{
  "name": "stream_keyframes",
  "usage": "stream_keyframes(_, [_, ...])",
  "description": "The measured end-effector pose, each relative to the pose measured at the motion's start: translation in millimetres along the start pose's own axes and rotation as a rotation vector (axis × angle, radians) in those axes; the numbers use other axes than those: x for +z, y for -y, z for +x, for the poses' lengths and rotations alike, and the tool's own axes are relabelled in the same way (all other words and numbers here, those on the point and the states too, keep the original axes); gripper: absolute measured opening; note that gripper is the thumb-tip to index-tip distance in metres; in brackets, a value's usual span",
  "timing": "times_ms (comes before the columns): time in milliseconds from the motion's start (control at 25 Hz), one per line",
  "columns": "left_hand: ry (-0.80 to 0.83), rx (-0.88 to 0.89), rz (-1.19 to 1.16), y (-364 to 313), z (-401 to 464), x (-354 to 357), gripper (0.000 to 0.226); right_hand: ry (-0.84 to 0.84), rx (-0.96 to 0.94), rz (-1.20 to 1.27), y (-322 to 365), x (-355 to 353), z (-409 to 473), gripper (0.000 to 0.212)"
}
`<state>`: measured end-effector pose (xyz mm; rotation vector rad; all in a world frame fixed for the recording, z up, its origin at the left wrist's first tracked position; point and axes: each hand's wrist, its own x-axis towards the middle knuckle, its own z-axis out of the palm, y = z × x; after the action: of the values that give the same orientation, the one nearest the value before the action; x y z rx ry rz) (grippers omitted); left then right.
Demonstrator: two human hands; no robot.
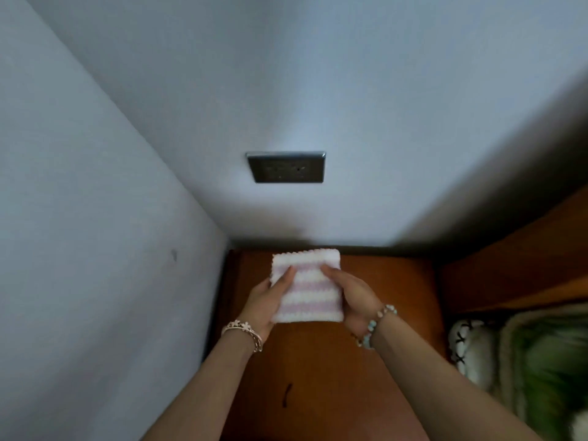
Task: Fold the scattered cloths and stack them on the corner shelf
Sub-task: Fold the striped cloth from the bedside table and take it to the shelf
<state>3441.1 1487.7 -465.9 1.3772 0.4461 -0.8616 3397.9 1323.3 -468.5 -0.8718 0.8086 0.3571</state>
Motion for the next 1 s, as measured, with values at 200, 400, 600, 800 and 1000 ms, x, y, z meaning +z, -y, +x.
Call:
stream_keyframes(200, [0.257, 0.197, 0.040, -106.9, -65.7, 84.1, 0.045, -0.028, -0.321, 0.170, 95.2, 0.8, -120.6, 0.041])
stream_keyframes(400, [0.510, 0.353, 0.092, -185.0, -176.3, 205.7, 0.048, -0.068, -0.655, 0.245, 177.6, -18.2, -282.3, 0.043])
stream_keyframes(600, [0.843, 0.447, 0.168, -190.1, -325.7, 345.2, 0.038, -0.211, -0.936, 0.313, 198.8, -87.8, -472.8, 0.047])
stream_keyframes(800, [1.246, 0.383, 0.259, -102.2, -508.9, 466.7, 0.038, -0.537, -1.213, 0.380, 125.6, -167.5, -697.0, 0.051])
stream_keyframes(1000, [1.700, 0.147, 0.444, 65.5, -719.0, 540.4, 0.031, -0.998, -1.383, 0.544, -46.2, -214.0, -922.5, 0.048])
